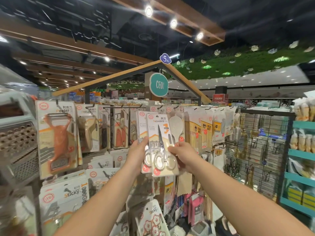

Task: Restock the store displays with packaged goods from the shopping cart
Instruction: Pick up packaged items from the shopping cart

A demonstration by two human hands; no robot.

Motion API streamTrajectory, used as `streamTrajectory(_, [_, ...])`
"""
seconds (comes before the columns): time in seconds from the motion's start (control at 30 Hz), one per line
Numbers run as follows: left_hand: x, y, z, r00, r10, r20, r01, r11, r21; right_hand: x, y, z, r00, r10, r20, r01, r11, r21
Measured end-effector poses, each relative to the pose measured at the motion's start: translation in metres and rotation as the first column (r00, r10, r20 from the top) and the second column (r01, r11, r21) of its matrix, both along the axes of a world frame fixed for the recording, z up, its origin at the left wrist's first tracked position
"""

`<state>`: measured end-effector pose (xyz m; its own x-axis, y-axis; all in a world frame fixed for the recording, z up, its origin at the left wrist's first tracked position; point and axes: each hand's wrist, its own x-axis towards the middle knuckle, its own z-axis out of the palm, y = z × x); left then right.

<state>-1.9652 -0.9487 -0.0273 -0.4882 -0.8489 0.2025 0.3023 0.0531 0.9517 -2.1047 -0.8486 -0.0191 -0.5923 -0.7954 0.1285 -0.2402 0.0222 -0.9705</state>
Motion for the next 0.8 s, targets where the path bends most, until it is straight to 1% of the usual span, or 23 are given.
streamTrajectory(0.1, [0.008,0.0,0.001,0.999,0.023,0.023,-0.022,0.999,-0.038,-0.007,-0.004,0.009,0.99,-0.139,0.022,0.141,0.987,-0.075])
streamTrajectory(0.2, [0.014,-0.012,-0.003,0.997,0.067,0.047,-0.066,0.998,-0.024,-0.012,-0.005,0.019,0.978,-0.207,-0.018,0.204,0.972,-0.12])
streamTrajectory(0.3, [0.02,-0.021,-0.002,0.997,0.072,0.02,-0.072,0.997,-0.008,-0.015,-0.008,0.032,0.961,-0.265,-0.075,0.254,0.959,-0.128])
streamTrajectory(0.37, [0.024,-0.024,0.001,0.998,0.067,0.01,-0.067,0.998,-0.008,-0.017,-0.013,0.039,0.954,-0.283,-0.098,0.271,0.955,-0.12])
streamTrajectory(0.53, [0.028,-0.029,0.003,0.993,0.112,0.029,-0.112,0.994,-0.015,-0.026,-0.029,0.054,0.953,-0.297,-0.065,0.291,0.953,-0.089])
streamTrajectory(0.63, [0.032,-0.032,0.0,0.992,0.117,0.044,-0.116,0.993,-0.008,-0.032,-0.04,0.054,0.943,-0.332,-0.035,0.328,0.94,-0.096])
streamTrajectory(0.8, [0.04,-0.042,-0.003,0.991,0.12,0.058,-0.121,0.993,0.001,-0.036,-0.054,0.049,0.94,-0.341,-0.016,0.338,0.936,-0.096])
